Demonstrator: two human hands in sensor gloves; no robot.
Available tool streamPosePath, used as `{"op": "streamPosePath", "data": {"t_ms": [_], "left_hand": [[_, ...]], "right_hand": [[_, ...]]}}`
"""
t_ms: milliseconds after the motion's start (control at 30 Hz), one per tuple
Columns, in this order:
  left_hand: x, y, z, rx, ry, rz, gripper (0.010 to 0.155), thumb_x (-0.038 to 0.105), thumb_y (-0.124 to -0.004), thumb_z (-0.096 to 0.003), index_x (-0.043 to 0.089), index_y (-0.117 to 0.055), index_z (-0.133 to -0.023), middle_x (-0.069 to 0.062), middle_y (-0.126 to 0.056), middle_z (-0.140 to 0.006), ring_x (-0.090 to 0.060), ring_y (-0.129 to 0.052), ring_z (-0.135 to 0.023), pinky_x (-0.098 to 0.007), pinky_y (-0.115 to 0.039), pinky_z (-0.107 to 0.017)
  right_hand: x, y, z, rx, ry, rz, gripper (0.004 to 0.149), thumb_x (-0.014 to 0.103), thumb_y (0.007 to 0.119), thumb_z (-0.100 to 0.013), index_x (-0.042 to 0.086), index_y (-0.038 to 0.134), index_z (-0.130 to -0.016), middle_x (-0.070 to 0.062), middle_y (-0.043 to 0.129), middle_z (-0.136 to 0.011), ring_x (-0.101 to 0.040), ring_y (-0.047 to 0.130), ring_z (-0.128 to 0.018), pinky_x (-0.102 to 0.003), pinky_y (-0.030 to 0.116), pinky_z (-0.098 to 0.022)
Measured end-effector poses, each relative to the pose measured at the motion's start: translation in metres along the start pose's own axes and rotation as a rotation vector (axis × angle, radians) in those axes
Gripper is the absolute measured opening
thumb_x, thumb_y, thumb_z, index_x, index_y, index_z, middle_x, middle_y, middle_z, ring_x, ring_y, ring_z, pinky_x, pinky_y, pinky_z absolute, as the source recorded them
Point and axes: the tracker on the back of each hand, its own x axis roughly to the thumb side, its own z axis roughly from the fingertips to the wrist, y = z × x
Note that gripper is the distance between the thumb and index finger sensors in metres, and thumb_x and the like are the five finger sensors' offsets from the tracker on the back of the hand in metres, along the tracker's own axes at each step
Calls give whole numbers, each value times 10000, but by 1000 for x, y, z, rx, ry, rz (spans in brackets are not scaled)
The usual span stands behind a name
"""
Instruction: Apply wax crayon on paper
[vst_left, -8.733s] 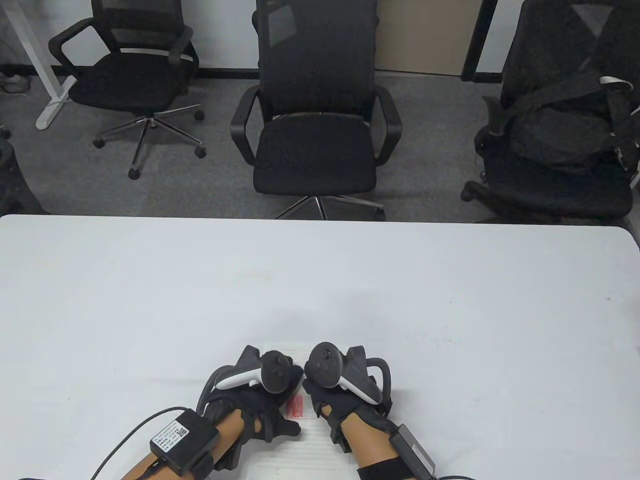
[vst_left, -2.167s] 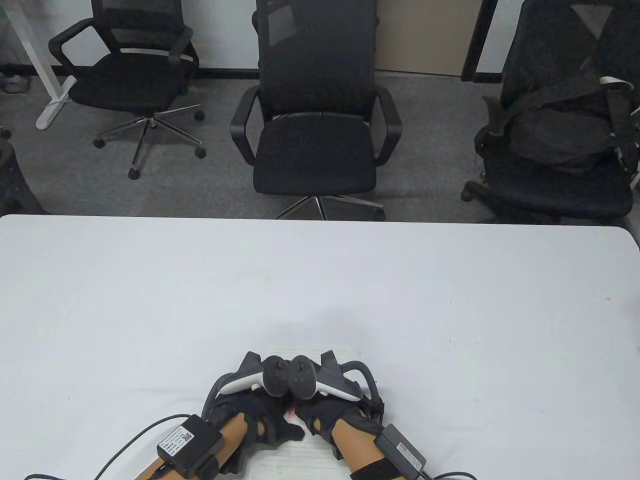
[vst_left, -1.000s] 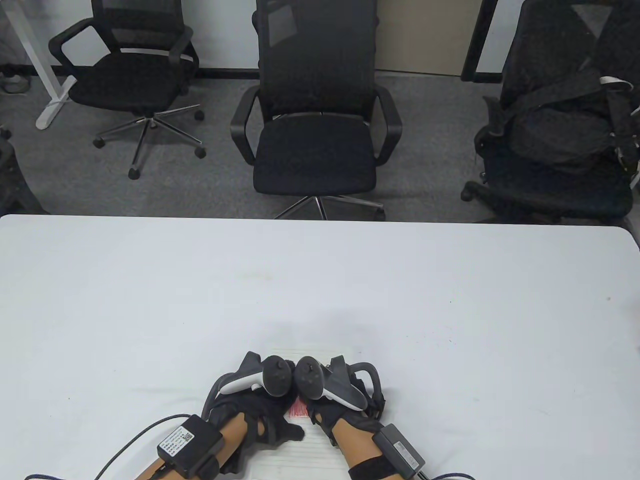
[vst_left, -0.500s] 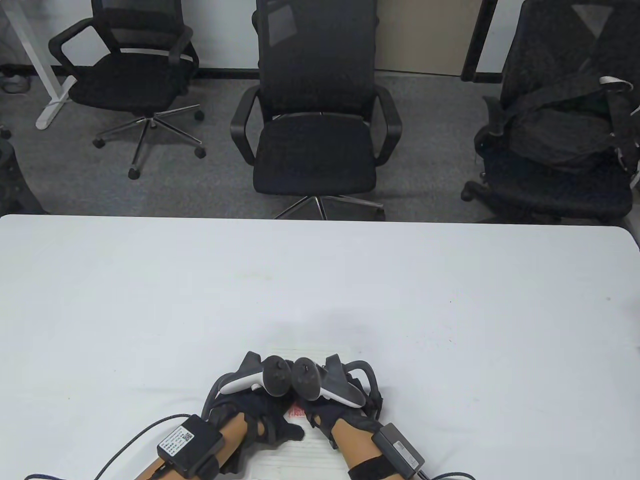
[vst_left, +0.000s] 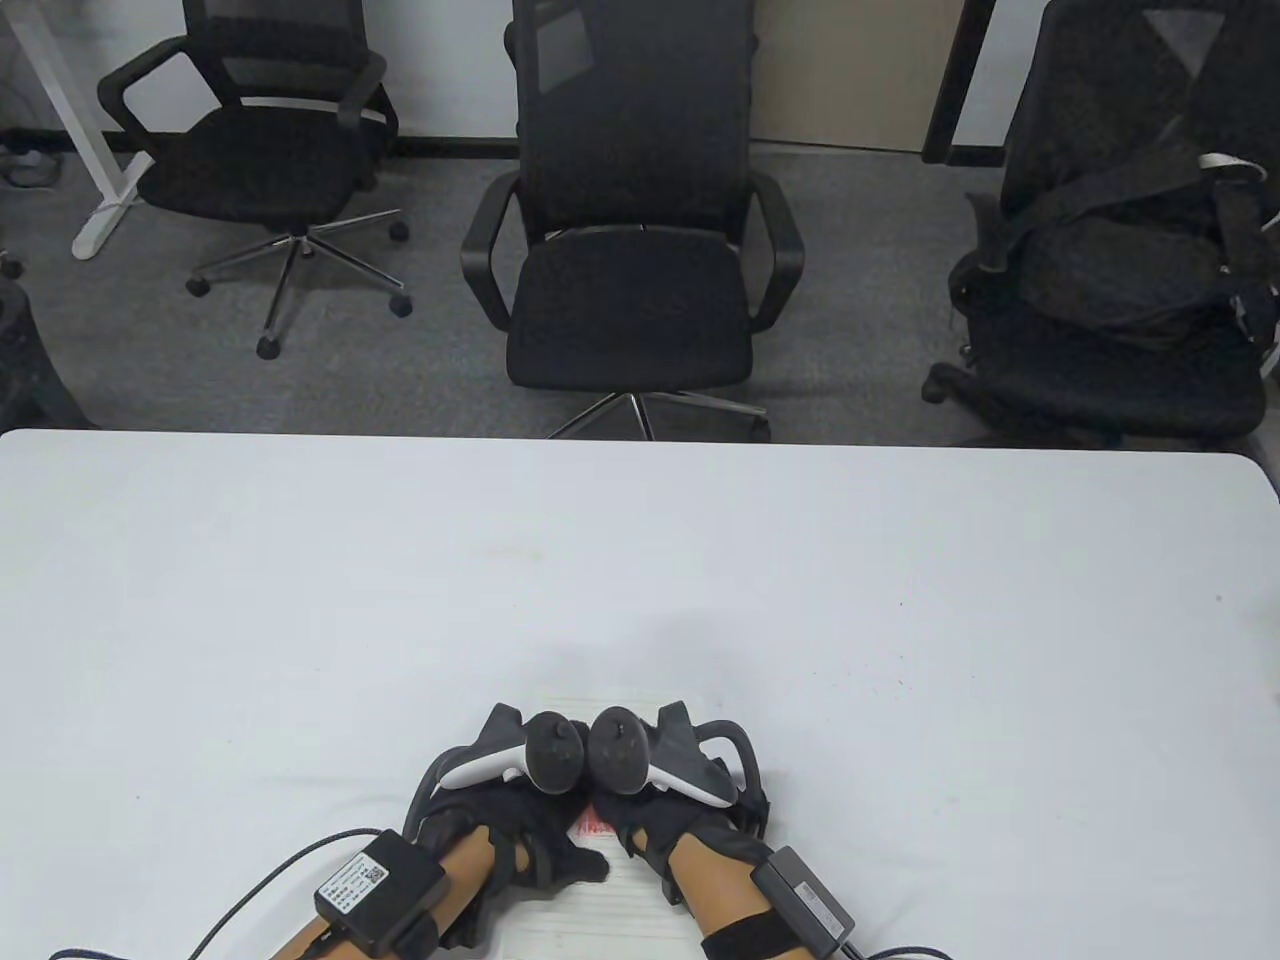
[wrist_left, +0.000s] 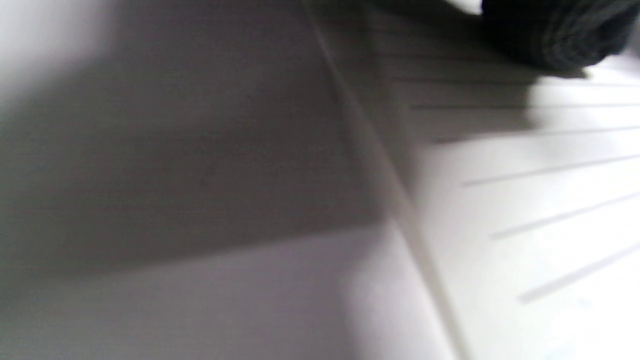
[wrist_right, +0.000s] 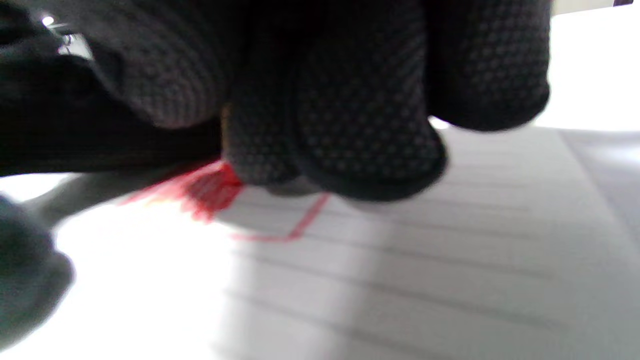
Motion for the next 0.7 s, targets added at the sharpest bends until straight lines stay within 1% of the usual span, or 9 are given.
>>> {"op": "streamPosePath", "data": {"t_ms": [67, 167, 233, 300, 333, 467, 533, 600, 700], "left_hand": [[0, 0, 0, 0, 0, 0, 1044, 801, -732, -366, 503, 35, -1008, 204, 180, -1025, -147, 181, -1016, -593, 14, -705], [0, 0, 0, 1, 1, -1, 1044, 800, -732, -367, 500, 34, -1010, 202, 180, -1026, -148, 182, -1016, -593, 14, -706], [0, 0, 0, 1, 1, -1, 1043, 800, -732, -366, 502, 34, -1009, 204, 179, -1026, -148, 180, -1016, -592, 13, -706], [0, 0, 0, 0, 0, -1, 1043, 801, -731, -366, 503, 36, -1007, 204, 181, -1025, -147, 182, -1016, -593, 14, -705], [0, 0, 0, 0, 0, -1, 1042, 800, -731, -367, 502, 34, -1007, 202, 180, -1025, -147, 181, -1016, -593, 15, -705], [0, 0, 0, 0, 0, -1, 1045, 800, -732, -365, 500, 34, -1009, 202, 180, -1025, -148, 183, -1015, -593, 15, -705], [0, 0, 0, 0, 0, -1, 1042, 800, -732, -367, 500, 31, -1009, 202, 179, -1025, -148, 181, -1015, -593, 14, -705], [0, 0, 0, 1, 1, -1, 1043, 799, -733, -367, 500, 32, -1009, 202, 178, -1026, -147, 181, -1016, -592, 14, -706], [0, 0, 0, 0, 1, -1, 1045, 800, -732, -365, 502, 36, -1007, 203, 180, -1025, -147, 181, -1016, -592, 14, -706]], "right_hand": [[1, 1, 2, -116, 25, 59, 395, 400, 840, -378, 217, 864, -727, -60, 1004, -551, -188, 1024, -343, -447, 880, -380], [3, 2, 3, -149, 22, 92, 399, 401, 836, -380, 215, 860, -732, -58, 1005, -551, -187, 1025, -345, -444, 883, -379], [3, -1, 1, -69, 3, 73, 395, 397, 837, -381, 210, 862, -728, -65, 1003, -546, -190, 1024, -339, -451, 880, -378], [0, -2, -1, 119, 13, -5, 398, 397, 832, -393, 212, 850, -745, -66, 995, -565, -192, 1020, -358, -456, 872, -396], [-1, -1, 0, 101, 25, -21, 397, 393, 835, -396, 212, 851, -749, -72, 992, -573, -201, 1017, -367, -462, 864, -405], [-2, 0, 1, -95, 50, 70, 396, 402, 834, -384, 222, 860, -736, -57, 1001, -558, -188, 1021, -354, -448, 877, -388], [-3, 0, 1, -125, 51, 77, 397, 404, 831, -382, 223, 860, -735, -55, 1001, -557, -186, 1022, -354, -446, 879, -386], [-2, -1, 1, -50, 41, 61, 399, 395, 832, -384, 212, 856, -738, -65, 999, -557, -192, 1022, -352, -453, 876, -386], [-4, -3, -1, 141, 23, 1, 399, 398, 827, -399, 214, 846, -753, -64, 990, -575, -193, 1018, -371, -458, 867, -406]]}}
